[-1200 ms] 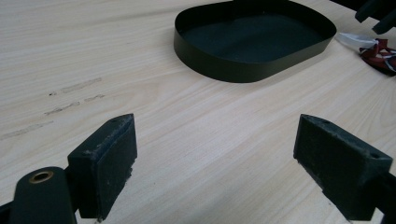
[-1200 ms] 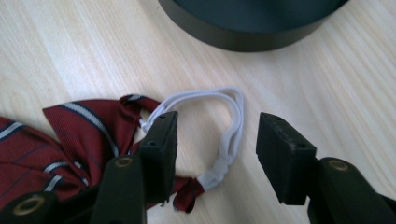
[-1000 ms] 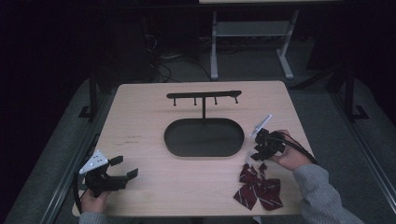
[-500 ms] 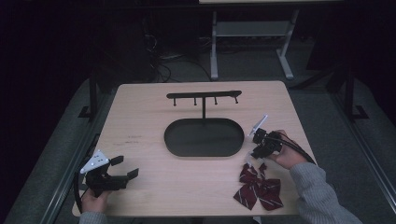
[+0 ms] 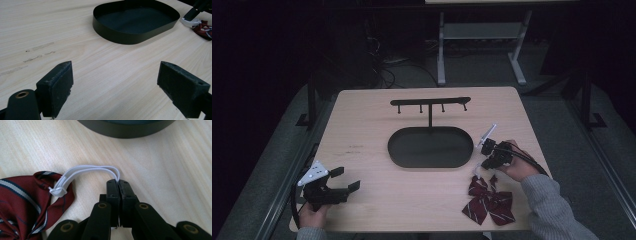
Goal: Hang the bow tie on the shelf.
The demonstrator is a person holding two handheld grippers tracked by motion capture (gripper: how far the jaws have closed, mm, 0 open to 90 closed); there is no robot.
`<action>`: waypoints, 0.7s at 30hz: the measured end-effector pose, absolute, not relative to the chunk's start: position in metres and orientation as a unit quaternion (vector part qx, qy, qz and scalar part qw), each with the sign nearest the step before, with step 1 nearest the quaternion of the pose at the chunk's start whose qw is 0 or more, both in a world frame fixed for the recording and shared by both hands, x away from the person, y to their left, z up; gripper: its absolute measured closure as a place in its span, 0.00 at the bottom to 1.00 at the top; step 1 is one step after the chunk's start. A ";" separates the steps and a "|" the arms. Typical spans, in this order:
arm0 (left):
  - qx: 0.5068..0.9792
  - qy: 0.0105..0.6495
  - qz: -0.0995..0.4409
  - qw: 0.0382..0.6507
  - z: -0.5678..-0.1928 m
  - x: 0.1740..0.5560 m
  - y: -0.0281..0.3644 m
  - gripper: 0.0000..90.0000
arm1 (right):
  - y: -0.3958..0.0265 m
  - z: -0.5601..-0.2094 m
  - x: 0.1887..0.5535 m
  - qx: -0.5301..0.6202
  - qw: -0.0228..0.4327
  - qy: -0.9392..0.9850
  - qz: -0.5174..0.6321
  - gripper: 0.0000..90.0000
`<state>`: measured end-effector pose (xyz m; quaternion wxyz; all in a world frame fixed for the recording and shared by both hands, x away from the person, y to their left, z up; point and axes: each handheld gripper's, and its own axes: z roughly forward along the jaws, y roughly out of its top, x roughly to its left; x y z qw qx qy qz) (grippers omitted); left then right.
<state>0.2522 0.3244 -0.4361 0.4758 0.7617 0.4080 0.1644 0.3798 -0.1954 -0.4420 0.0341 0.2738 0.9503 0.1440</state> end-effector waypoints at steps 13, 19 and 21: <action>0.760 0.410 0.166 0.476 -0.436 0.251 0.325 0.15 | -0.196 -0.422 0.369 0.267 0.024 0.948 0.171 0.98; 0.759 0.411 0.167 0.477 -0.435 0.251 0.325 0.15 | -0.191 -0.411 0.365 0.255 0.026 0.950 0.178 0.98; 0.759 0.412 0.166 0.476 -0.435 0.251 0.326 0.15 | -0.190 -0.404 0.364 0.254 0.027 0.949 0.186 0.98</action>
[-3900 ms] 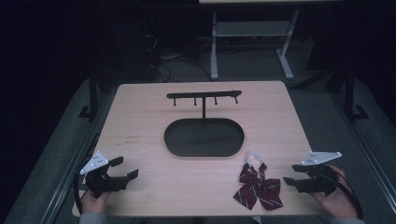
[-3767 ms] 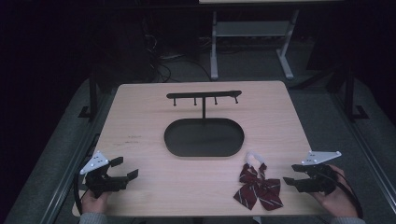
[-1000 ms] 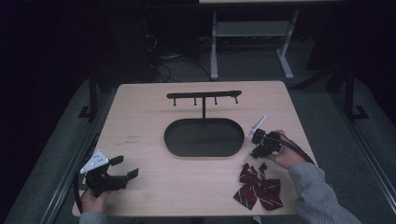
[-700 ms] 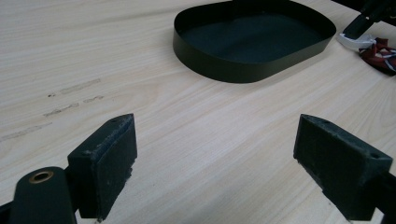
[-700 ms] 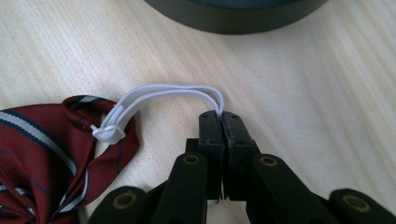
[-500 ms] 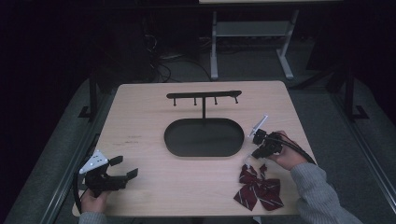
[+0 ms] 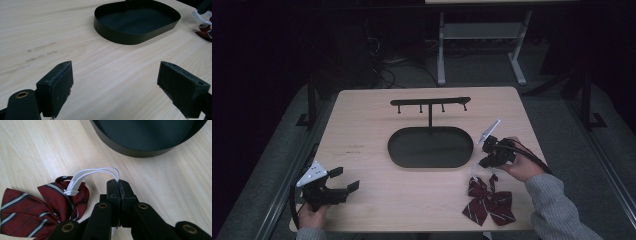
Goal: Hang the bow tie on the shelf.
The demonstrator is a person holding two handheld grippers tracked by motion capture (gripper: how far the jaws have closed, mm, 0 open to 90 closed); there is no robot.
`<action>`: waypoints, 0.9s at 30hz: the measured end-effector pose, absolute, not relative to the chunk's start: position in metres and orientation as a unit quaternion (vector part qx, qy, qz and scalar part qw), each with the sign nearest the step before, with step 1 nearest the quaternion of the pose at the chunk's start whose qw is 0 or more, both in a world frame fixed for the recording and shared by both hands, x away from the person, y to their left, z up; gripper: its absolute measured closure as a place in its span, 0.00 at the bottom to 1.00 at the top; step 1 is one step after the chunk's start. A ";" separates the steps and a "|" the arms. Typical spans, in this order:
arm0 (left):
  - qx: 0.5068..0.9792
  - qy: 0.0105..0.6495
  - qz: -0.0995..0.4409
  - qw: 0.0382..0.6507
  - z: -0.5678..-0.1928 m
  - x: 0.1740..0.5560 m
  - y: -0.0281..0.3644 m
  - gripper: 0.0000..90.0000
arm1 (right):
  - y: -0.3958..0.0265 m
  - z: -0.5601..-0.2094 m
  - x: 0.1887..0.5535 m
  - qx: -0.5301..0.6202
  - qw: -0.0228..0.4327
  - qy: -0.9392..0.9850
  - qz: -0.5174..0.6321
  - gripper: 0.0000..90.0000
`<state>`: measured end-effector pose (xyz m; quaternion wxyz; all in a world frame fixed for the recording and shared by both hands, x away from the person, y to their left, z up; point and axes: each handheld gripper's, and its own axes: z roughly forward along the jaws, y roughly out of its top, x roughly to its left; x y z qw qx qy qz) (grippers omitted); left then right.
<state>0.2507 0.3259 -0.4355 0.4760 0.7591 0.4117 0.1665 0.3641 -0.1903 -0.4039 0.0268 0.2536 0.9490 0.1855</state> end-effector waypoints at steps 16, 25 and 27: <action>0.759 0.410 0.168 0.477 -0.435 0.250 0.326 0.15 | -0.187 -0.376 0.358 0.238 0.041 0.950 0.200 0.98; 0.757 0.413 0.167 0.478 -0.436 0.251 0.325 0.15 | -0.184 -0.361 0.357 0.229 0.044 0.951 0.205 0.98; 0.757 0.413 0.167 0.478 -0.436 0.251 0.325 0.15 | -0.183 -0.357 0.357 0.227 0.043 0.950 0.210 0.98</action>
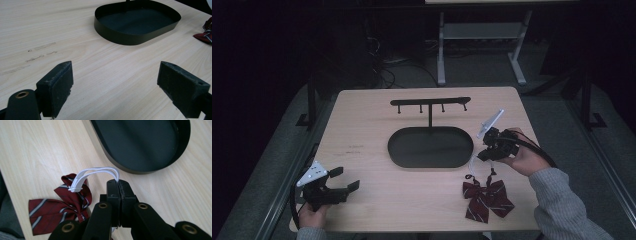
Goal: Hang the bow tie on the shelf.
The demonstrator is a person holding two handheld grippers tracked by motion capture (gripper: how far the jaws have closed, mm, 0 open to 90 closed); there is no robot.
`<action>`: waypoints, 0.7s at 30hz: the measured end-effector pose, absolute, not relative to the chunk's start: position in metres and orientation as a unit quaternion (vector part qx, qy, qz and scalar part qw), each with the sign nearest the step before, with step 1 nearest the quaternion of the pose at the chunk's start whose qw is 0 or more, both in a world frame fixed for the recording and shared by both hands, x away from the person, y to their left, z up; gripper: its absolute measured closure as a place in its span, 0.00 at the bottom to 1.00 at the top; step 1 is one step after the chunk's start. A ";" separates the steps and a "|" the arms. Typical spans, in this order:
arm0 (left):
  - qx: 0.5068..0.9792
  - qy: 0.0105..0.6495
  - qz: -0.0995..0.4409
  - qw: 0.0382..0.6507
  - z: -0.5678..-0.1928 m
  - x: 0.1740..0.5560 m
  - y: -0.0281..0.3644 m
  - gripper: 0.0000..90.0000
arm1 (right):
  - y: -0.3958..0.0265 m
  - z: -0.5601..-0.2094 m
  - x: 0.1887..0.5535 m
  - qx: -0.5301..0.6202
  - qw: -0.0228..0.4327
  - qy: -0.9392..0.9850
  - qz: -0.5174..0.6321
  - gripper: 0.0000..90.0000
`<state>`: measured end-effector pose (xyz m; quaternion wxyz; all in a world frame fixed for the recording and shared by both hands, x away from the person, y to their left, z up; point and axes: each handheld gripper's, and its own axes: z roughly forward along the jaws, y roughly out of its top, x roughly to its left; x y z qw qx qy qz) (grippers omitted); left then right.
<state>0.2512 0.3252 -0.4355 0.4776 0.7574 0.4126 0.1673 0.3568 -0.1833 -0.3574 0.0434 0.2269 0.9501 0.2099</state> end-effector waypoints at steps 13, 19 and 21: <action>0.755 0.412 0.168 0.481 -0.435 0.252 0.326 0.15 | -0.174 -0.330 0.359 0.213 0.054 0.951 0.219 0.98; 0.756 0.412 0.168 0.480 -0.435 0.252 0.326 0.15 | -0.169 -0.320 0.361 0.205 0.059 0.952 0.221 0.98; 0.756 0.410 0.169 0.481 -0.435 0.252 0.327 0.15 | -0.167 -0.318 0.362 0.204 0.057 0.951 0.224 0.98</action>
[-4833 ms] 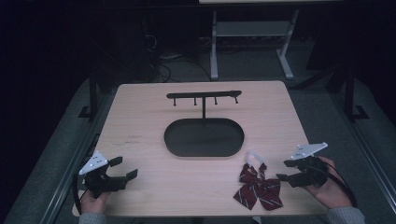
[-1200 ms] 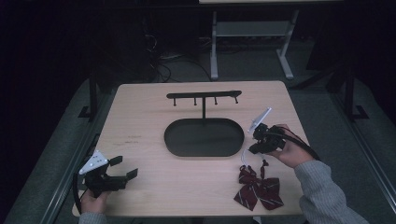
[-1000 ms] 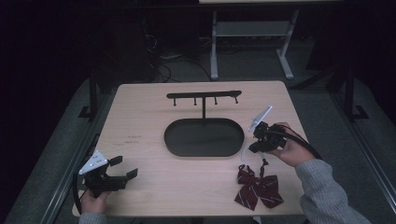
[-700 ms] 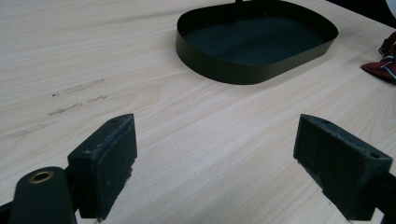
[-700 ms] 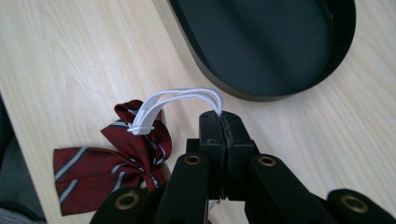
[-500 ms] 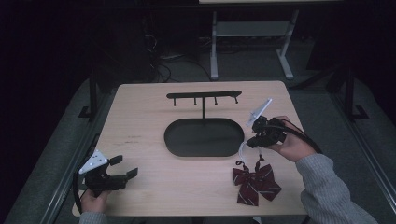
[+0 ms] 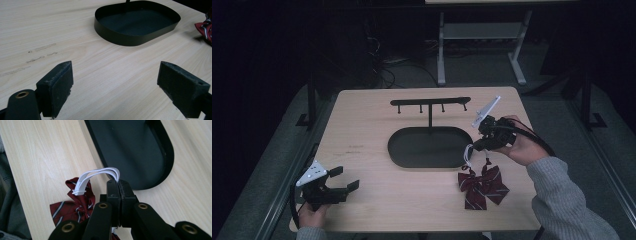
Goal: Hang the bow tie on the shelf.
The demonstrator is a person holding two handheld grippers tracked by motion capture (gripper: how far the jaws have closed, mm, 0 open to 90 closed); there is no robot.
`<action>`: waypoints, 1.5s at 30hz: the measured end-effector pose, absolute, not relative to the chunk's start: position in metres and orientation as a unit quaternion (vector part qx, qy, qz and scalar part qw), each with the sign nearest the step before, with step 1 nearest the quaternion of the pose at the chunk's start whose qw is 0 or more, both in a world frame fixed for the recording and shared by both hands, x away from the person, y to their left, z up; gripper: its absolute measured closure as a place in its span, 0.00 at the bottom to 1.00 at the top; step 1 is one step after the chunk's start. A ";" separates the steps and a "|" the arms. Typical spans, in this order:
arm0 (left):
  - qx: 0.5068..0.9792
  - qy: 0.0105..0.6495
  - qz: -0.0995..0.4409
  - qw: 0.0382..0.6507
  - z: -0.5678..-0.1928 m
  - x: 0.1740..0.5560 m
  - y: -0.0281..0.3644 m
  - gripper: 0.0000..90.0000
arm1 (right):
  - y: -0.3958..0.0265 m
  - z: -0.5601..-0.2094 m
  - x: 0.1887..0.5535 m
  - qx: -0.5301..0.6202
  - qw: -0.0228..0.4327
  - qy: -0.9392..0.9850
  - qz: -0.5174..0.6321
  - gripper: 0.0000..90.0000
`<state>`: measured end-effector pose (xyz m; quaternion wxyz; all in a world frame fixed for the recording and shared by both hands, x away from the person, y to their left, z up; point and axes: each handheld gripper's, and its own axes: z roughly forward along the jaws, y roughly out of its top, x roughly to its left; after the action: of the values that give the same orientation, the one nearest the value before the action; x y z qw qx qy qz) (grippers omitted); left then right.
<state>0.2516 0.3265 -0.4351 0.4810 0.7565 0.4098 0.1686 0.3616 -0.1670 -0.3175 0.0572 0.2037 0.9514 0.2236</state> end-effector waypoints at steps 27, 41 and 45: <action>0.756 0.409 0.170 0.482 -0.435 0.252 0.328 0.15 | -0.144 -0.287 0.377 0.188 0.065 0.953 0.226 0.98; 0.757 0.407 0.170 0.481 -0.435 0.253 0.326 0.15 | -0.137 -0.275 0.388 0.182 0.064 0.954 0.231 0.98; 0.757 0.408 0.169 0.481 -0.435 0.253 0.326 0.15 | -0.134 -0.271 0.391 0.182 0.063 0.954 0.232 0.98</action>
<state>0.2526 0.3261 -0.4353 0.4808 0.7574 0.4081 0.1691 0.3912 -0.1337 -0.2710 0.0628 0.1820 0.9536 0.2315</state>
